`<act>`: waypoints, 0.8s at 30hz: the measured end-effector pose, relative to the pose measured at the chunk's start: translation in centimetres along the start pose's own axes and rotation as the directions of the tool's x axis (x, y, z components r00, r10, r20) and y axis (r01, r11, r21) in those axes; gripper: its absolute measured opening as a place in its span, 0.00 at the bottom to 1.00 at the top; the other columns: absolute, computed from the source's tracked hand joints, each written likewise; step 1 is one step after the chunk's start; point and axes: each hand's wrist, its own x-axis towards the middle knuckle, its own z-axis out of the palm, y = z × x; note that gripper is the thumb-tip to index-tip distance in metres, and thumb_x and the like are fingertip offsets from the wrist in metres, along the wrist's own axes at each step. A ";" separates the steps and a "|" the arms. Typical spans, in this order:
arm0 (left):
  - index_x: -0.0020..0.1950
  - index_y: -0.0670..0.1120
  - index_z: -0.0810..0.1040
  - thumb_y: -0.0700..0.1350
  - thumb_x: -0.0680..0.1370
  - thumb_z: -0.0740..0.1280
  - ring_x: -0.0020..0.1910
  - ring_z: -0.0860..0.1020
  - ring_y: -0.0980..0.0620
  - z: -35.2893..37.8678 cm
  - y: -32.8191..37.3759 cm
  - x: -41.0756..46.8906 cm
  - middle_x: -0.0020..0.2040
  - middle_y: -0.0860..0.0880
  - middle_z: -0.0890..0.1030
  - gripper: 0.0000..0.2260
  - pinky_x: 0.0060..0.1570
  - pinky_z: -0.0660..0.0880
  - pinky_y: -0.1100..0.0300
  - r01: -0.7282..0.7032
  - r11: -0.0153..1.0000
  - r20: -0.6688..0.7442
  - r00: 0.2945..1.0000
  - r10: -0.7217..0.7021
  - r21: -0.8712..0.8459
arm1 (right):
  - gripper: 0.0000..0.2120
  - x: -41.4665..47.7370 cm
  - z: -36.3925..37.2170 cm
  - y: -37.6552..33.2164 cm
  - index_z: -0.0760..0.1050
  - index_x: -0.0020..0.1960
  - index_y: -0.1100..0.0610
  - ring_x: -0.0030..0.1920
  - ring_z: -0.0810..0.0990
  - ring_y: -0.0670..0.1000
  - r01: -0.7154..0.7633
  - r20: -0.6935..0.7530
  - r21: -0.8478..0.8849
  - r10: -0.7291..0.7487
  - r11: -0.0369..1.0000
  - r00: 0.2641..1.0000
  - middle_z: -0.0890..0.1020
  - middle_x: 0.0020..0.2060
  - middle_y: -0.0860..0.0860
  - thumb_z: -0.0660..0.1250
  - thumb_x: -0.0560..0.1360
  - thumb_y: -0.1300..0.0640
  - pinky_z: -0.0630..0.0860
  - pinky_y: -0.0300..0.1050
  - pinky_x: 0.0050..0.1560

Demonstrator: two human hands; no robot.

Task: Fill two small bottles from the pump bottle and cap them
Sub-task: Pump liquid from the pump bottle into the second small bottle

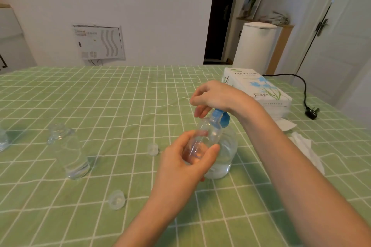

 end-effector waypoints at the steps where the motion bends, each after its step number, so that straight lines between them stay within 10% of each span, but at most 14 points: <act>1: 0.50 0.54 0.79 0.46 0.70 0.71 0.27 0.74 0.58 0.0 0.0 0.0 0.31 0.54 0.79 0.10 0.25 0.71 0.70 0.005 1.000 0.002 1.000 -0.005 0.006 | 0.10 0.0 0.1 0.0 0.76 0.56 0.60 0.56 0.80 0.63 -0.003 -0.002 0.002 0.003 1.000 1.000 0.84 0.36 0.51 0.63 0.77 0.59 0.73 0.58 0.63; 14: 0.49 0.54 0.80 0.45 0.71 0.71 0.27 0.76 0.59 0.2 0.5 0.3 0.33 0.52 0.80 0.08 0.26 0.74 0.66 0.017 0.999 0.020 1.000 -0.016 -0.037 | 0.11 -0.5 -1.1 -0.9 0.77 0.56 0.61 0.51 0.83 0.54 0.010 -0.093 -0.092 -0.018 0.996 0.995 0.84 0.40 0.52 0.62 0.77 0.56 0.75 0.40 0.43; 24: 0.47 0.54 0.80 0.51 0.66 0.71 0.26 0.76 0.59 0.3 0.3 0.2 0.32 0.52 0.79 0.11 0.25 0.74 0.66 0.013 0.998 0.020 1.000 -0.011 -0.066 | 0.09 -0.3 -0.7 -0.7 0.77 0.54 0.59 0.52 0.83 0.55 0.028 -0.054 -0.072 -0.032 0.997 0.998 0.85 0.39 0.52 0.62 0.77 0.57 0.78 0.50 0.55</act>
